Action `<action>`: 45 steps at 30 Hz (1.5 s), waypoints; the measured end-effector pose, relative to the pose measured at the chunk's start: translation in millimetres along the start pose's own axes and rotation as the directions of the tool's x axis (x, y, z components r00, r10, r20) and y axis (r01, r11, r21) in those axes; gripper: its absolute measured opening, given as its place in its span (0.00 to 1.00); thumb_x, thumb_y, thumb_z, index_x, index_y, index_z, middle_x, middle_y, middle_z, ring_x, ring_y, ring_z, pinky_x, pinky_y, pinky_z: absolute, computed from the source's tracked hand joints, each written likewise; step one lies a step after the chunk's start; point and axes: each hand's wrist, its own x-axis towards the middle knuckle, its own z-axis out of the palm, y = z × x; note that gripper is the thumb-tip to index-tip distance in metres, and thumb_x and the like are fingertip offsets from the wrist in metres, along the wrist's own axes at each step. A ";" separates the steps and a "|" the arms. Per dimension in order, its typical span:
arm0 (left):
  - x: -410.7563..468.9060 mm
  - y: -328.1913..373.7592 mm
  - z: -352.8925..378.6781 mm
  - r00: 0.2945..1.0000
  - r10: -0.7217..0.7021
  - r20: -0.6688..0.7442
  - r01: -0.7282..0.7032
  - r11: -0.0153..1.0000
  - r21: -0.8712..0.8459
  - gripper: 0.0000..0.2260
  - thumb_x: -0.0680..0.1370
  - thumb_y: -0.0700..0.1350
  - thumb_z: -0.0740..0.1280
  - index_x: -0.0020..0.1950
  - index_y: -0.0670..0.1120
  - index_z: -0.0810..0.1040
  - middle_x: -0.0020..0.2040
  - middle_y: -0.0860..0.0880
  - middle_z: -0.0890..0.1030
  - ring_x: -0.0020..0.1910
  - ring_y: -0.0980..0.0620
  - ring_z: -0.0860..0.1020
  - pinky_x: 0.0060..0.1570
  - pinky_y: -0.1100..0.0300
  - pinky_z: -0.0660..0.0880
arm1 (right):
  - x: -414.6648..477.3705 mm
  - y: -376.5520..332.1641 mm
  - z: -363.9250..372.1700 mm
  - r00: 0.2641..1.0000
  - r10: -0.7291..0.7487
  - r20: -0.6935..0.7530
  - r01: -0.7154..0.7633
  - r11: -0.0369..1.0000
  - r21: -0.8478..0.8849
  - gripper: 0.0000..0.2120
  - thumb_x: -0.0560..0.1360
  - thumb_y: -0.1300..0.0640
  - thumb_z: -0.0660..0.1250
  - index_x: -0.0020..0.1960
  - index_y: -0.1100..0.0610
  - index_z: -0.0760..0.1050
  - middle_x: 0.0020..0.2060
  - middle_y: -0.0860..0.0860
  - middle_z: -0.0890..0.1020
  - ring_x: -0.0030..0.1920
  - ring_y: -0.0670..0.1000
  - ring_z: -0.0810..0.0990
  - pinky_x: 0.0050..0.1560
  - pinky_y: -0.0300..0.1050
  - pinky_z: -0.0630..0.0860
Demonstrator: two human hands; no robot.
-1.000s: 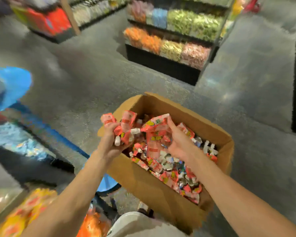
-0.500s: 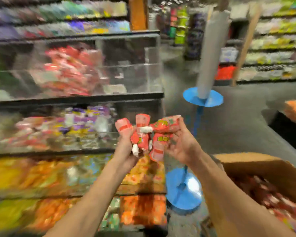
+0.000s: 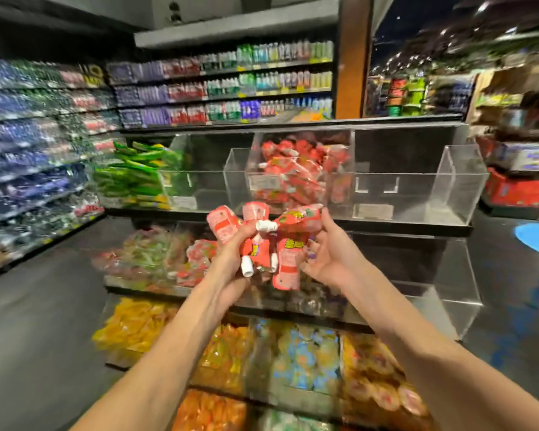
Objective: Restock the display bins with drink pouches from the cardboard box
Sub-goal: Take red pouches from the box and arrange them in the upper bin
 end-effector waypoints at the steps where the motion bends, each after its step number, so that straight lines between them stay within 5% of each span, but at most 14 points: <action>1: 3.2 9.7 -9.3 1.000 -0.008 0.017 0.008 1.000 -0.023 0.10 0.77 0.50 0.67 0.51 0.45 0.81 0.39 0.45 0.83 0.29 0.49 0.80 0.30 0.59 0.76 | 3.9 2.5 13.1 1.000 0.003 0.001 -0.003 1.000 0.010 0.23 0.77 0.34 0.60 0.51 0.53 0.79 0.46 0.51 0.79 0.39 0.48 0.75 0.28 0.40 0.73; 5: 13.0 31.2 -28.7 0.990 -0.078 0.117 0.094 0.986 -0.140 0.16 0.81 0.52 0.61 0.45 0.46 0.85 0.36 0.44 0.83 0.27 0.48 0.81 0.27 0.59 0.77 | 24.4 10.5 45.8 1.000 -0.008 -0.028 0.009 0.999 0.046 0.25 0.78 0.35 0.62 0.56 0.56 0.80 0.52 0.54 0.79 0.46 0.49 0.76 0.27 0.38 0.75; 8: 22.4 34.5 -31.8 0.980 -0.070 0.185 0.113 0.965 -0.236 0.12 0.79 0.47 0.63 0.53 0.41 0.81 0.42 0.41 0.84 0.35 0.45 0.84 0.27 0.58 0.79 | 45.3 11.8 52.7 0.995 -0.031 -0.092 0.037 0.997 0.068 0.24 0.78 0.37 0.63 0.54 0.58 0.81 0.51 0.55 0.77 0.44 0.49 0.73 0.27 0.37 0.75; 14: 60.0 31.7 -35.4 0.973 -0.078 0.217 0.115 0.980 -0.164 0.24 0.71 0.47 0.73 0.64 0.38 0.78 0.51 0.40 0.81 0.43 0.44 0.81 0.37 0.53 0.81 | 89.1 5.2 56.7 0.981 -0.072 -0.183 0.091 0.991 0.097 0.17 0.74 0.49 0.68 0.58 0.57 0.80 0.43 0.53 0.82 0.34 0.50 0.80 0.26 0.38 0.74; 17: 81.2 33.7 -32.7 0.973 -0.077 0.218 0.101 0.990 -0.102 0.24 0.72 0.47 0.71 0.66 0.37 0.75 0.38 0.41 0.81 0.32 0.47 0.81 0.29 0.56 0.79 | 106.7 -4.0 60.2 0.973 -0.099 -0.210 0.122 0.987 0.100 0.27 0.65 0.56 0.71 0.64 0.60 0.79 0.47 0.57 0.83 0.40 0.55 0.81 0.39 0.45 0.78; 19: 93.5 38.0 -26.6 0.973 -0.089 0.214 0.112 0.989 -0.097 0.25 0.74 0.48 0.68 0.67 0.37 0.74 0.33 0.42 0.81 0.27 0.47 0.80 0.25 0.58 0.77 | 117.2 -18.4 62.5 0.968 -0.123 -0.221 0.144 0.986 0.084 0.19 0.70 0.57 0.69 0.60 0.60 0.80 0.42 0.56 0.83 0.38 0.54 0.80 0.36 0.43 0.77; 26: 133.1 58.3 -13.7 0.979 -0.152 0.137 0.173 0.973 -0.153 0.15 0.79 0.51 0.64 0.51 0.40 0.82 0.36 0.43 0.84 0.30 0.46 0.82 0.28 0.58 0.79 | 154.5 -59.5 64.1 0.978 -0.068 -0.196 0.081 0.995 0.057 0.14 0.81 0.47 0.65 0.56 0.57 0.80 0.44 0.53 0.83 0.42 0.51 0.81 0.32 0.41 0.82; 32: 153.7 65.2 -14.8 0.978 -0.192 0.085 0.207 0.952 -0.228 0.20 0.81 0.56 0.59 0.39 0.42 0.77 0.18 0.44 0.72 0.17 0.51 0.73 0.21 0.65 0.73 | 166.2 -77.4 67.9 0.985 -0.063 -0.159 0.070 0.997 0.036 0.14 0.81 0.48 0.64 0.49 0.60 0.78 0.45 0.57 0.83 0.49 0.56 0.82 0.36 0.48 0.83; 35: 160.2 70.9 -19.2 0.981 -0.160 0.108 0.184 0.944 -0.274 0.19 0.81 0.55 0.59 0.44 0.41 0.76 0.23 0.46 0.77 0.18 0.50 0.75 0.29 0.61 0.78 | 176.8 -75.5 75.4 0.991 -0.056 -0.123 0.066 0.995 0.080 0.19 0.81 0.47 0.64 0.59 0.62 0.78 0.55 0.60 0.83 0.56 0.58 0.82 0.38 0.49 0.84; 36: 163.5 71.3 -24.7 0.982 -0.133 0.131 0.166 0.943 -0.290 0.17 0.81 0.55 0.59 0.46 0.41 0.76 0.25 0.46 0.79 0.19 0.50 0.77 0.41 0.56 0.81 | 179.9 -73.3 78.0 0.992 -0.059 -0.113 0.069 0.994 0.089 0.20 0.81 0.47 0.63 0.61 0.63 0.78 0.56 0.60 0.83 0.57 0.58 0.82 0.40 0.50 0.84; 38: 171.5 70.4 -38.8 0.974 -0.095 0.205 0.159 0.932 -0.325 0.16 0.78 0.54 0.61 0.52 0.42 0.79 0.31 0.46 0.82 0.25 0.48 0.80 0.69 0.43 0.68 | 185.8 -66.7 81.4 0.993 -0.076 -0.089 0.085 0.990 0.110 0.22 0.81 0.47 0.62 0.64 0.63 0.77 0.57 0.61 0.83 0.59 0.59 0.81 0.47 0.52 0.84; 39: 175.3 71.1 -45.4 0.970 -0.106 0.218 0.174 0.930 -0.323 0.18 0.76 0.55 0.63 0.53 0.42 0.80 0.35 0.46 0.83 0.29 0.47 0.82 0.73 0.41 0.63 | 188.2 -63.5 82.9 0.993 -0.088 -0.073 0.097 0.988 0.119 0.22 0.81 0.47 0.62 0.65 0.64 0.76 0.57 0.62 0.82 0.60 0.59 0.81 0.51 0.54 0.83; 43: 193.5 76.8 -76.5 0.950 -0.175 0.259 0.249 0.925 -0.289 0.13 0.78 0.53 0.66 0.52 0.43 0.78 0.51 0.53 0.78 0.41 0.50 0.77 0.57 0.60 0.71 | 193.8 -54.5 95.0 0.989 -0.145 -0.034 0.148 0.984 0.098 0.24 0.82 0.47 0.60 0.65 0.66 0.75 0.56 0.63 0.83 0.60 0.61 0.81 0.56 0.56 0.81; 45: 213.0 82.0 -92.7 0.964 -0.127 0.232 0.197 0.931 -0.307 0.05 0.81 0.46 0.65 0.53 0.46 0.77 0.50 0.53 0.81 0.43 0.52 0.80 0.53 0.69 0.75 | 193.7 -57.1 107.7 0.984 -0.168 -0.060 0.173 0.981 0.085 0.21 0.82 0.47 0.60 0.58 0.66 0.77 0.50 0.63 0.84 0.51 0.60 0.85 0.52 0.57 0.82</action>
